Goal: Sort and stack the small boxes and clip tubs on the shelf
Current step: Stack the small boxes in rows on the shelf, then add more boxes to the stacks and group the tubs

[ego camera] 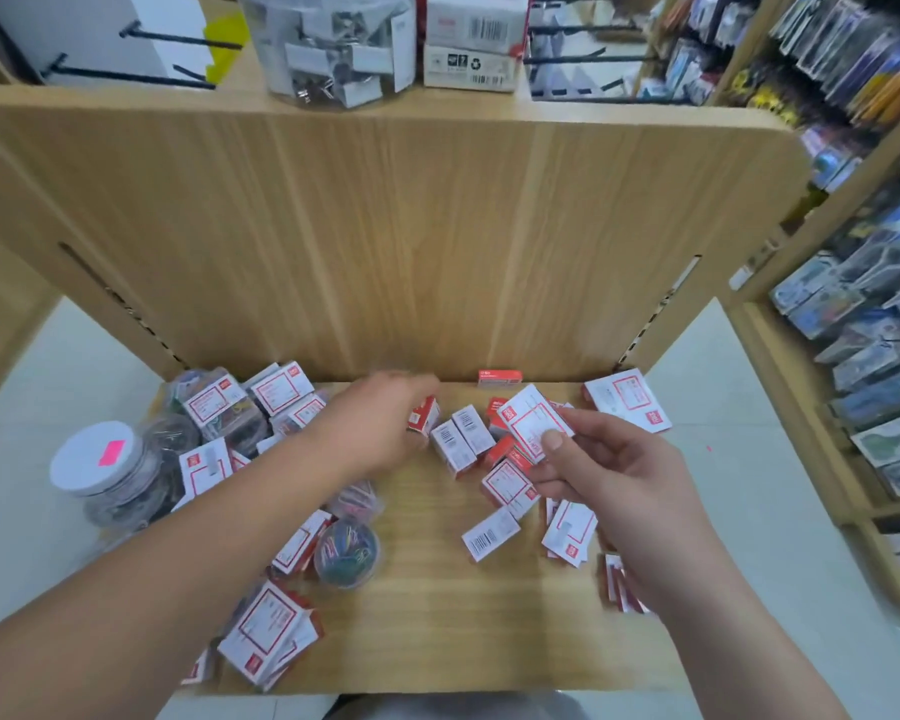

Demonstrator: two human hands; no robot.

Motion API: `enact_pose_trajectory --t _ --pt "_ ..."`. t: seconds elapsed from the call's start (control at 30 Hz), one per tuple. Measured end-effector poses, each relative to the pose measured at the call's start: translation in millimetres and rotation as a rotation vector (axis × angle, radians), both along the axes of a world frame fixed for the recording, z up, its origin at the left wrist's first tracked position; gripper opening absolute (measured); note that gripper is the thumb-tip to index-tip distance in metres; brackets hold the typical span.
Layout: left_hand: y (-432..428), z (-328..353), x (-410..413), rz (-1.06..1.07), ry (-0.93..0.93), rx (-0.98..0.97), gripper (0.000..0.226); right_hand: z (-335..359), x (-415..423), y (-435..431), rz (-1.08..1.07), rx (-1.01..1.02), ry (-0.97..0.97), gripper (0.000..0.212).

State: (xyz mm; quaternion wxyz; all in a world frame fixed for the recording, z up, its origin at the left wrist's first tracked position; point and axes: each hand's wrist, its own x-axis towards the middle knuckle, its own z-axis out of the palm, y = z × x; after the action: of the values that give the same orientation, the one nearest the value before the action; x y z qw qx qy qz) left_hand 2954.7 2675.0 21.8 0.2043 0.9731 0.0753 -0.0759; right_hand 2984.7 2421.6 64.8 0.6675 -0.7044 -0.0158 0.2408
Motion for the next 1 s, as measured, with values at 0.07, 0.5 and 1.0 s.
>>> enact_pose_trajectory --t 0.07,0.5,1.0 --pt "2 14 -16 0.158 -0.101 -0.268 0.035 1 0 3 -0.012 0.009 -0.004 0.017" --pt "0 83 -113 0.512 -0.258 -0.897 0.042 2 -23 63 0.158 0.027 0.021 0.017" --pt "-7 7 -160 0.112 -0.037 0.215 0.052 -61 -94 65 0.562 -0.680 -0.155 0.036"
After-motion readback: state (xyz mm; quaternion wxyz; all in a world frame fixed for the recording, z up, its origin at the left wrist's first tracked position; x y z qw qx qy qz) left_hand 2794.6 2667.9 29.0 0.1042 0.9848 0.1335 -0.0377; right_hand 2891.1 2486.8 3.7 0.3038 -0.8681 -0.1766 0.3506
